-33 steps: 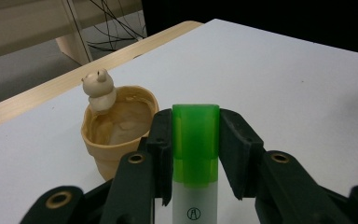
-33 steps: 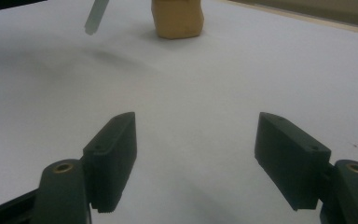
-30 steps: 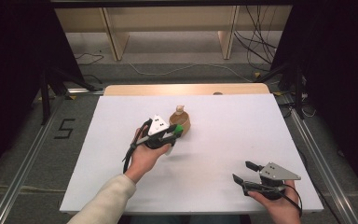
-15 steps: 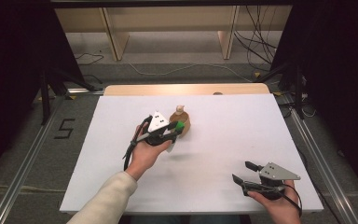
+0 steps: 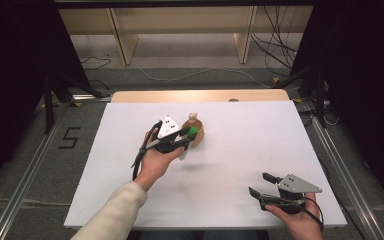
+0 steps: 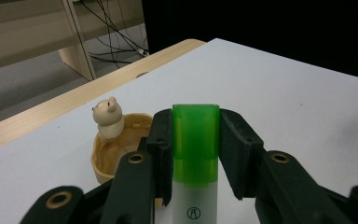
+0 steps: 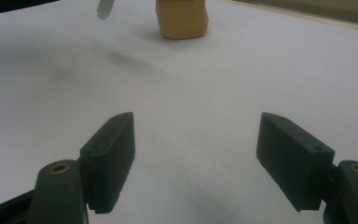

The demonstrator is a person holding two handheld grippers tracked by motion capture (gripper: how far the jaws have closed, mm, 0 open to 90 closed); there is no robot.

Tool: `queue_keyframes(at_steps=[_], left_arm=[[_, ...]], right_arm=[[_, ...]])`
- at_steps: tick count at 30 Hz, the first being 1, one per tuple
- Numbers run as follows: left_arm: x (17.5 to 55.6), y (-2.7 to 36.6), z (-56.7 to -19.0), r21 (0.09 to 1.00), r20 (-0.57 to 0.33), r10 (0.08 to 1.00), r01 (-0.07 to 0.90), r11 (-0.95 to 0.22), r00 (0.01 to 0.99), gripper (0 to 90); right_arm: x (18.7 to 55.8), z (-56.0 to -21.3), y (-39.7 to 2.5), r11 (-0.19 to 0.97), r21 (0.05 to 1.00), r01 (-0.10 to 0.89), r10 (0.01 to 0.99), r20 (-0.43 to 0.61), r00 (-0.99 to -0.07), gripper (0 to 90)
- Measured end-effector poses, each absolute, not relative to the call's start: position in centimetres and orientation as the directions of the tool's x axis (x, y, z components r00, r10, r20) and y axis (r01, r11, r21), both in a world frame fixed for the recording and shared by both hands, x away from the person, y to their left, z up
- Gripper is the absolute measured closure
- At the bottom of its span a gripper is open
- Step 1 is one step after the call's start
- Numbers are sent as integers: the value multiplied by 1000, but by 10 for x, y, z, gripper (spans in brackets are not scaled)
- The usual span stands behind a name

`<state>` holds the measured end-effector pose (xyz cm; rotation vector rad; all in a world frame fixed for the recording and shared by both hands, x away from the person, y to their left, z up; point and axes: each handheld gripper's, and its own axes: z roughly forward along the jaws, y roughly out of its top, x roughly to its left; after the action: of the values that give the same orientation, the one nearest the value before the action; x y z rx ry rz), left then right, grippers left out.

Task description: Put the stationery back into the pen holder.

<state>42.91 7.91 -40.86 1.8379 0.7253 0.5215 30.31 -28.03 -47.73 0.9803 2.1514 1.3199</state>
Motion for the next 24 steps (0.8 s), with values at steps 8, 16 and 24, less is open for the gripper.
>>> queue_keyframes(at_steps=[8,16,24], left_arm=[[431,78,-405,936,14,695,235,-261,719,670],[435,78,-399,940,16,697,226,-255,717,670],[439,77,-394,942,19,700,222,-251,714,671]], right_arm=[[303,-478,-280,304,891,338,744,-1,-668,285],[303,-478,-280,309,888,341,745,-3,-667,284],[304,-478,-280,305,890,339,744,0,-669,285]])
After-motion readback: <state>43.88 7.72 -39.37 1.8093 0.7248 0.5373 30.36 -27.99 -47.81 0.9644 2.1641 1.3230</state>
